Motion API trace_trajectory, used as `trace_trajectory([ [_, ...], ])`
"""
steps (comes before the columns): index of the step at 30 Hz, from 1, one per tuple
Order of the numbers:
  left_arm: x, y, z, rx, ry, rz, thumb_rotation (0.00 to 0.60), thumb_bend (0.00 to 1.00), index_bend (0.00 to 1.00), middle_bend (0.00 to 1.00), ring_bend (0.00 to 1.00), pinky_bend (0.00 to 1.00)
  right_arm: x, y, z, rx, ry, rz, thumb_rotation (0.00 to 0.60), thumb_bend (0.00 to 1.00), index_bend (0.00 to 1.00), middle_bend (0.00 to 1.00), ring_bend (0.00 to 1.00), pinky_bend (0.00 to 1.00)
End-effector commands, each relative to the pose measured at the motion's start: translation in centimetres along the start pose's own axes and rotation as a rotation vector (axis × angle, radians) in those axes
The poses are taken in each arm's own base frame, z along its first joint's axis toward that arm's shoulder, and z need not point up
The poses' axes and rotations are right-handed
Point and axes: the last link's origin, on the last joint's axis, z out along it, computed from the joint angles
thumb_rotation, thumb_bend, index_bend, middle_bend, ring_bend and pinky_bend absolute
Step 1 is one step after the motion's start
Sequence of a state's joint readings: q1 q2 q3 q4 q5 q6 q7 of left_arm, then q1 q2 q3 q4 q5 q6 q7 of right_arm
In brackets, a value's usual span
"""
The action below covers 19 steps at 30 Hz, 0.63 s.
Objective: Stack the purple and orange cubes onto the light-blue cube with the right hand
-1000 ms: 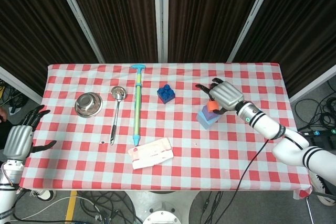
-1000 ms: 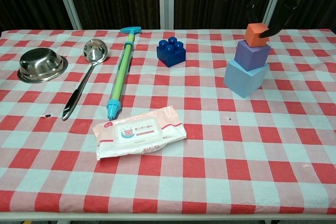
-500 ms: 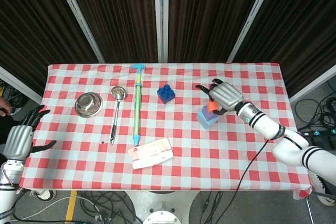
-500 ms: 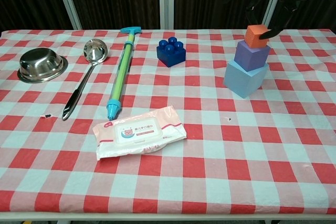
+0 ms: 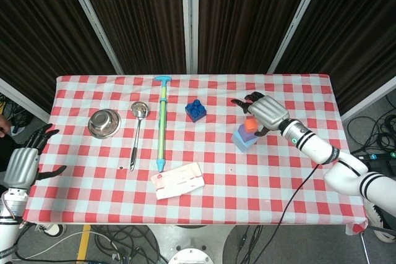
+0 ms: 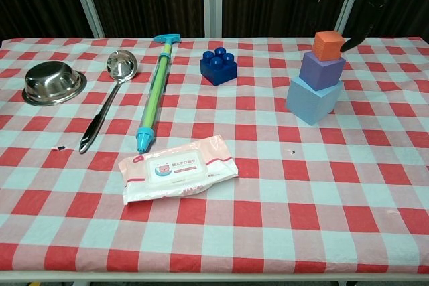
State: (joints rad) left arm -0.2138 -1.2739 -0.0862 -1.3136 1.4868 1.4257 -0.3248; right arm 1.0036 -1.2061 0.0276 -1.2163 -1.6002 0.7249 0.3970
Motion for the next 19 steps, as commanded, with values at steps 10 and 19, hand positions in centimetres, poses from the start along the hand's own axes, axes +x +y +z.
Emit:
trace_trajectory([
  [10,0.0,0.0,0.0,0.0,0.0,0.0,0.6,0.06,0.24,0.2,0.14,0.31,0.4,-1.1,-12.5,-0.102,0.301,-0.006,0.6,0.0,0.0,0.17,0.01,0.07],
  [19,0.0,0.0,0.0,0.0,0.0,0.0,0.6,0.06,0.24,0.2,0.14,0.31,-7.6,-1.0,-20.4,-0.458,0.454,-0.007,0.6,0.05,0.0,0.11,0.0,0.0],
])
